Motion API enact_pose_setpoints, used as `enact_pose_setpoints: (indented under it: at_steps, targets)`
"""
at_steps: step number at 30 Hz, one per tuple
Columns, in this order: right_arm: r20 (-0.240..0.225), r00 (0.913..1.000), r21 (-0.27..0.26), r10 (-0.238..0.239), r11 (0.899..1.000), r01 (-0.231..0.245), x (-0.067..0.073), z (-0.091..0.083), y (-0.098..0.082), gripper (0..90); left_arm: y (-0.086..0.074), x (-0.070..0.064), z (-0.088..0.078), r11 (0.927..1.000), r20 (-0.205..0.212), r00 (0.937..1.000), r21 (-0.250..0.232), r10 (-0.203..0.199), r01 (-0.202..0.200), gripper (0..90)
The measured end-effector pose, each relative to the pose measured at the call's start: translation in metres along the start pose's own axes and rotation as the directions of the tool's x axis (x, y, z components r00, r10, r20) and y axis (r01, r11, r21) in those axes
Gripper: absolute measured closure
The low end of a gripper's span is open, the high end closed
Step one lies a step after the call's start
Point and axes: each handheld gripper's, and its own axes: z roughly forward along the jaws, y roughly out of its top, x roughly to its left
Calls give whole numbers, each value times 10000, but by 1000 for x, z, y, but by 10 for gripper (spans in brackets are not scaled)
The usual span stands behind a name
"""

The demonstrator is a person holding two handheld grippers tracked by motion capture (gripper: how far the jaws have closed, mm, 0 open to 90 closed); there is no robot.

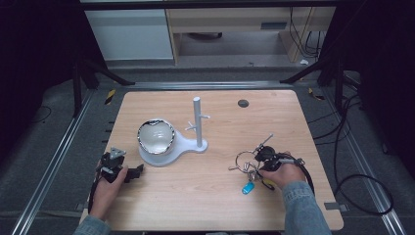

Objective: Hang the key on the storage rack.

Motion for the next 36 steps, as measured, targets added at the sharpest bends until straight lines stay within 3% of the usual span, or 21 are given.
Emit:
enact_pose_setpoints:
  at_steps: [14,22,25,36]
  targets:
    - [-299,9995,164,115,9998,-110,-5,2,3,885,0,0,0,10000,11,10000,-1,-2,2,0]
    - [-355,9980,293,-518,9982,528,0,-7,10,886,0,0,0,10000,12,10000,1,1,-1,0]
    - [-389,9962,698,-779,9943,805,1,-9,13,887,0,0,0,10000,10,10000,-1,-1,1,0]
    - [-314,9933,1131,-1112,9870,1140,0,-24,18,887,0,0,0,10000,11,10000,0,1,-1,0]
